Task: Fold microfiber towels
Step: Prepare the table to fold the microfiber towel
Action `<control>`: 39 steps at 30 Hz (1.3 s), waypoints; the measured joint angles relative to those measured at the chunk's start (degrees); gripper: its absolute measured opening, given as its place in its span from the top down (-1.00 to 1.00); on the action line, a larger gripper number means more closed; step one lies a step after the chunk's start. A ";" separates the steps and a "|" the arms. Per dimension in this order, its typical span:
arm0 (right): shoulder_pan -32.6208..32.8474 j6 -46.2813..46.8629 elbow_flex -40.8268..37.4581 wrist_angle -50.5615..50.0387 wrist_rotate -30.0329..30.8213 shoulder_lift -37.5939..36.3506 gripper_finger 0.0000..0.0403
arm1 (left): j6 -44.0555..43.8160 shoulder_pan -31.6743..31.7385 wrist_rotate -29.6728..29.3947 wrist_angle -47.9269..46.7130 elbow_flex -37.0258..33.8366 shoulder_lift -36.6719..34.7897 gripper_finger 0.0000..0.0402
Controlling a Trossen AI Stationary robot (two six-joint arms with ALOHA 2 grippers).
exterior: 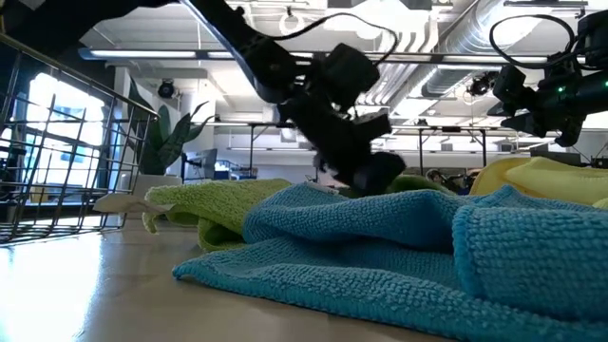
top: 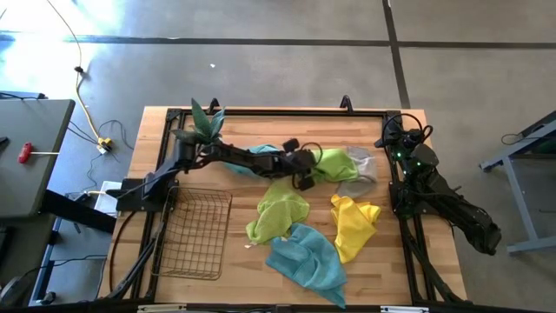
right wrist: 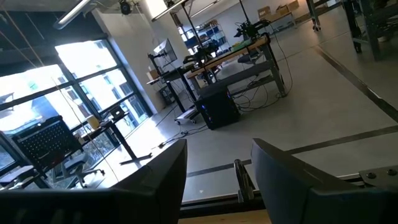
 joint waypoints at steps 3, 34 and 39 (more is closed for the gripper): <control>0.00 0.06 0.02 0.00 -0.12 -0.05 0.15 | 2.99 -1.25 2.54 3.07 2.61 0.66 0.49; 0.04 0.09 0.00 -0.02 -0.56 0.42 0.15 | -3.17 -16.08 19.44 -48.92 7.81 -13.80 0.49; 0.04 0.09 0.02 -0.02 -0.56 0.42 0.15 | -0.59 -20.64 20.40 -43.79 3.54 -13.57 0.49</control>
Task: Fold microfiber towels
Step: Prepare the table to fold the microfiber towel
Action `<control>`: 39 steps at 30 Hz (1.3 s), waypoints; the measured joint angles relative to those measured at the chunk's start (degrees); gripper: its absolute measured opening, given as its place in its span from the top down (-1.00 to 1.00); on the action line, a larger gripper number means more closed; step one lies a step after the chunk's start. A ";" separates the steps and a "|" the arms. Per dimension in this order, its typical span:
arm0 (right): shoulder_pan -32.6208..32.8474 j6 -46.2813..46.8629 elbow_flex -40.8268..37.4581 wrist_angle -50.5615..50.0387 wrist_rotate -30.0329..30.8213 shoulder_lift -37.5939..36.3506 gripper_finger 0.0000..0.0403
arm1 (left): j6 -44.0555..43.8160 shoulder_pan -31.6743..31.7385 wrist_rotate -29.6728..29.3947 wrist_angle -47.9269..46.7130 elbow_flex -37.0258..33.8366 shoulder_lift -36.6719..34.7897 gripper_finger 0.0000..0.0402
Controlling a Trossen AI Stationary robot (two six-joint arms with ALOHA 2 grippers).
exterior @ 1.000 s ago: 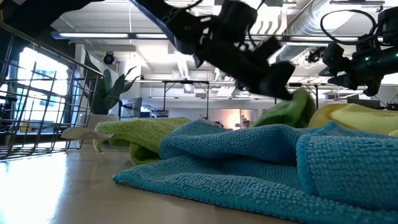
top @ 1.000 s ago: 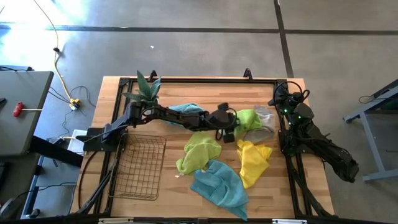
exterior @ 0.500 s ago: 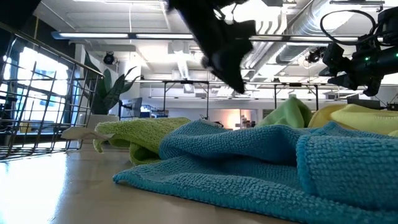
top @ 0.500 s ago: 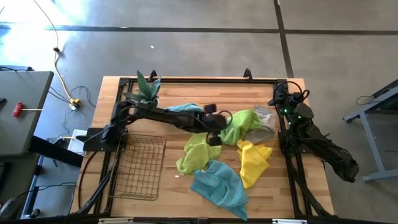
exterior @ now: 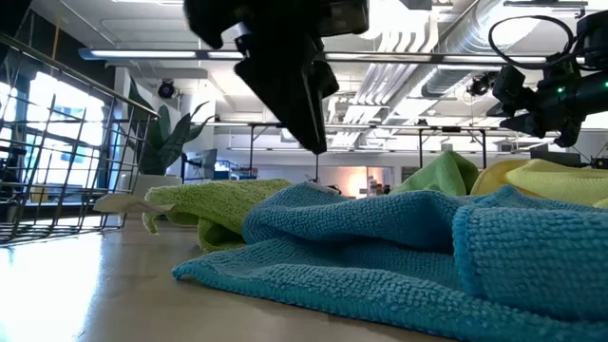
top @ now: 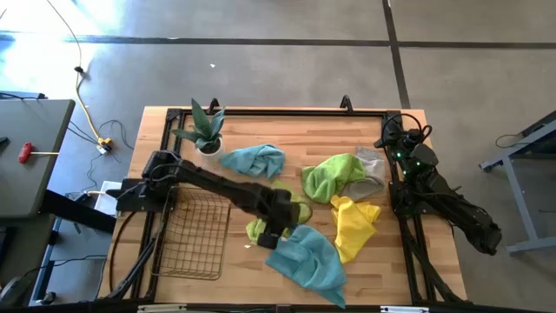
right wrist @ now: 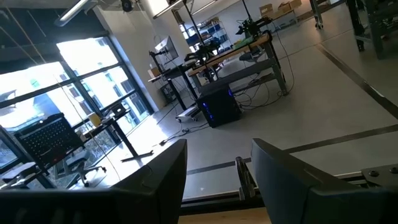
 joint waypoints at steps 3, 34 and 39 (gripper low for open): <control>0.00 -0.01 0.00 0.00 -0.02 0.00 0.15 | 0.13 -1.29 -4.08 2.45 -2.81 0.01 0.49; 0.00 -0.09 -0.01 0.00 -0.09 0.02 0.15 | 11.27 29.13 -22.82 17.03 -14.50 0.42 0.49; 0.00 -0.08 -0.02 0.00 -0.09 0.02 0.15 | 13.28 34.19 -23.56 18.34 -14.50 0.42 0.49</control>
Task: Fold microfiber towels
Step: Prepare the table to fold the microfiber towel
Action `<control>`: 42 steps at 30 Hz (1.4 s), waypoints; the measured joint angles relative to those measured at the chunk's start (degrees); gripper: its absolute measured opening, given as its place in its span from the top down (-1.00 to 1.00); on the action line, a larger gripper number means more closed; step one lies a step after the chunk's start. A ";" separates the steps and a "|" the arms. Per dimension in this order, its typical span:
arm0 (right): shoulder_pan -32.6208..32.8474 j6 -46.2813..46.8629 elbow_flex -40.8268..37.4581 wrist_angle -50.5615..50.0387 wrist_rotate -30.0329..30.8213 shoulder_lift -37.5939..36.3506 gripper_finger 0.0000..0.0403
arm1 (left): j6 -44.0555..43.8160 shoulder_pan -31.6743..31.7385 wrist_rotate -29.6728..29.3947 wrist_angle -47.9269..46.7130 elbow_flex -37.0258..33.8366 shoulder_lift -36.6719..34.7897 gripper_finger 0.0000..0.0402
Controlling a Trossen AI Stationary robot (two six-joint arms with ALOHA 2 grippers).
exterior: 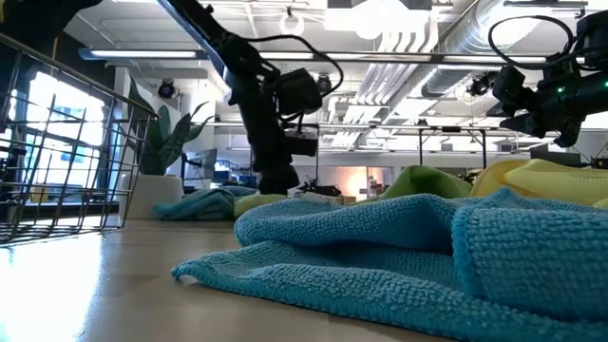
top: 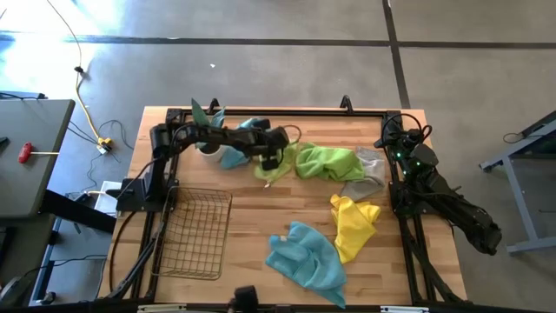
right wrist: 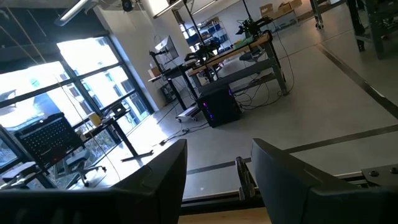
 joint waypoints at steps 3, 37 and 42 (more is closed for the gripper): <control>0.00 0.04 0.00 0.00 0.00 0.00 0.15 | 0.22 2.39 0.02 1.13 0.00 0.00 0.49; -0.02 0.03 0.01 -0.02 0.00 0.00 0.15 | 10.00 -16.41 21.00 32.62 11.92 11.69 0.49; -0.02 0.10 0.00 -0.02 0.00 0.00 0.15 | 9.46 -13.33 20.94 32.23 15.65 16.70 0.49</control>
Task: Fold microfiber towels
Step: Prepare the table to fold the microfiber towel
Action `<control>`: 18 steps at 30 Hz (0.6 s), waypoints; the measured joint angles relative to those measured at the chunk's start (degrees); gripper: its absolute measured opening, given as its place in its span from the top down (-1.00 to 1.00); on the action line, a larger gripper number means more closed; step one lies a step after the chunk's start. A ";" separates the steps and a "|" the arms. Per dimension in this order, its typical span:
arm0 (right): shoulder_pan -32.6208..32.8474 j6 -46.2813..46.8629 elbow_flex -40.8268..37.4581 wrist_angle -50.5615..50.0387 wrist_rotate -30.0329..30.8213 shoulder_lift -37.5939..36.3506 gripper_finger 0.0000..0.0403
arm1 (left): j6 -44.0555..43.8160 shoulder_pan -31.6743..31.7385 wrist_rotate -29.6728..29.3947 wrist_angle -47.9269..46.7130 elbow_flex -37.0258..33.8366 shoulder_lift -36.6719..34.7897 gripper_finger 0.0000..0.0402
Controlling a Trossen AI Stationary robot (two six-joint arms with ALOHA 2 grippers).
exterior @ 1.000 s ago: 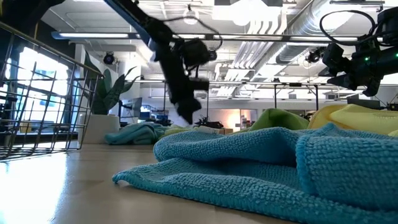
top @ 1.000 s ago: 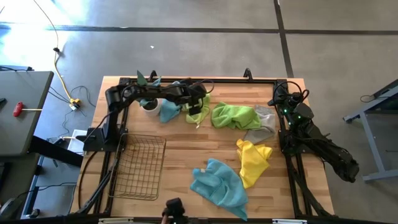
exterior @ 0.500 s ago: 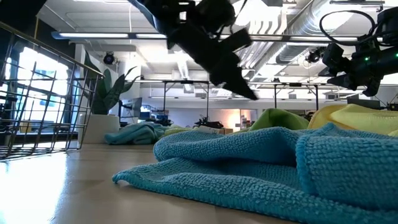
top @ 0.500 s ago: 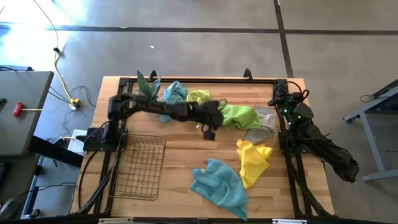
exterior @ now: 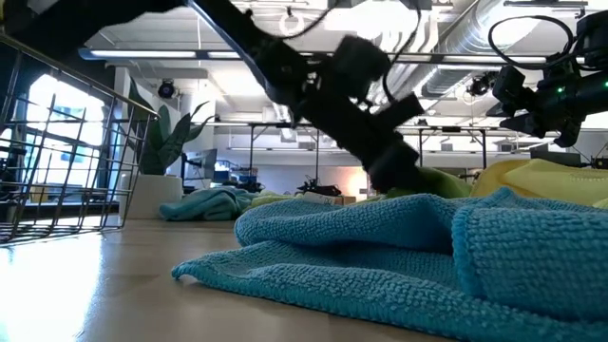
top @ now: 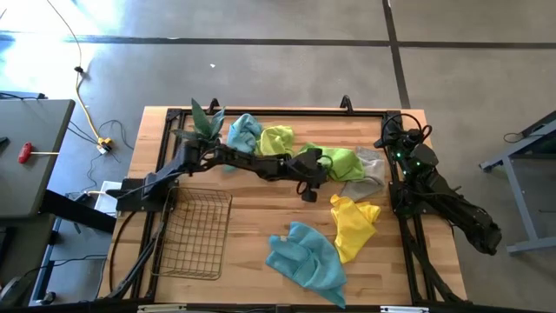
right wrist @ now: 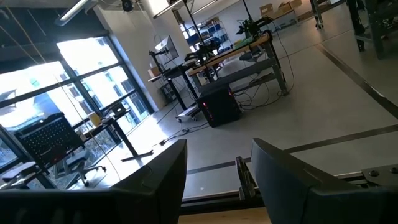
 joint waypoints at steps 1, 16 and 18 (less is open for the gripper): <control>0.00 -0.02 0.00 0.00 0.00 0.00 0.15 | -0.30 0.77 -0.11 0.07 0.73 0.78 0.49; 0.02 -0.03 0.00 0.02 -0.13 0.00 0.15 | -14.59 7.05 -2.92 0.16 5.67 2.38 0.58; 0.00 -0.11 0.02 0.02 -0.13 0.00 0.15 | -14.57 6.74 -4.00 0.03 6.32 2.36 0.59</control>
